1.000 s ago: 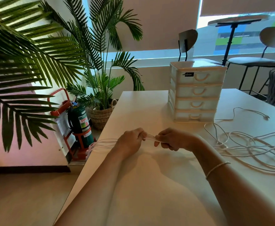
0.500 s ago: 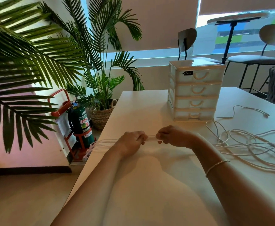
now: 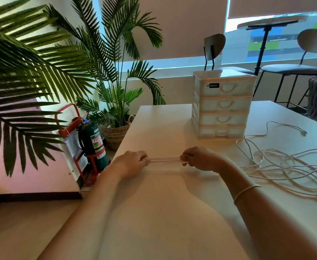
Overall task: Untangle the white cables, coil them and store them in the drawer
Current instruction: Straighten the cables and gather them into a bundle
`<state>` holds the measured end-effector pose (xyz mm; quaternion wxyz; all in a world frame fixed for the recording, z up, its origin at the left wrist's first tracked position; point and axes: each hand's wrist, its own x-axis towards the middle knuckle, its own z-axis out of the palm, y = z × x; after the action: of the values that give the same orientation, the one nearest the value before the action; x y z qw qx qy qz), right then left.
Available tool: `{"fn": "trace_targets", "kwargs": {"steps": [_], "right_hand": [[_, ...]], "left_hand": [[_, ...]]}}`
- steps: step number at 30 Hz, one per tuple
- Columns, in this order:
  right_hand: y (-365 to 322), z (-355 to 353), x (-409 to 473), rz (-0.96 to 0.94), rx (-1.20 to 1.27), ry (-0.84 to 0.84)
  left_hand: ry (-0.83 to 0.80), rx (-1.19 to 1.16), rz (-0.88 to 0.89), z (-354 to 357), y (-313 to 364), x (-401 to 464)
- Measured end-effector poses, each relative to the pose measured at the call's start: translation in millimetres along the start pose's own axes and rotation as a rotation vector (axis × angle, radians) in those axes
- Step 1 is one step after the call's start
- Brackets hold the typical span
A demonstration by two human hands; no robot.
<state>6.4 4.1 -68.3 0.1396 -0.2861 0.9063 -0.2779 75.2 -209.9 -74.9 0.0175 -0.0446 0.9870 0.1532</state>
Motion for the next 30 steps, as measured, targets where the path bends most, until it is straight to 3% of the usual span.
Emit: {"fn": "trace_targets", "kwargs": {"steps": [4,10,14,16,20,24,30], "right_hand": [[-1,3,1,-0.019,-0.022,-0.003],[-11,10,4,-0.048,-0.030,0.017],[-13,13,4,-0.065,-0.111,0.017],[-15,12,4,-0.078,-0.139,0.023],[-15,12,4,-0.085,-0.169,0.043],[-10,10,3,-0.066,-0.073,0.000],[4,-4,-3,0.045,0.257,-0.177]], "left_hand": [[0.088,0.079,-0.084,-12,-28,-11],[0.368,0.273,-0.203,-13,-36,-9],[0.296,0.419,-0.322,-9,-29,-1],[0.288,0.378,-0.241,-5,-10,7],[0.208,0.055,0.011,18,47,13],[0.116,-0.021,0.041,36,61,19],[0.170,-0.032,0.057,41,53,19]]}}
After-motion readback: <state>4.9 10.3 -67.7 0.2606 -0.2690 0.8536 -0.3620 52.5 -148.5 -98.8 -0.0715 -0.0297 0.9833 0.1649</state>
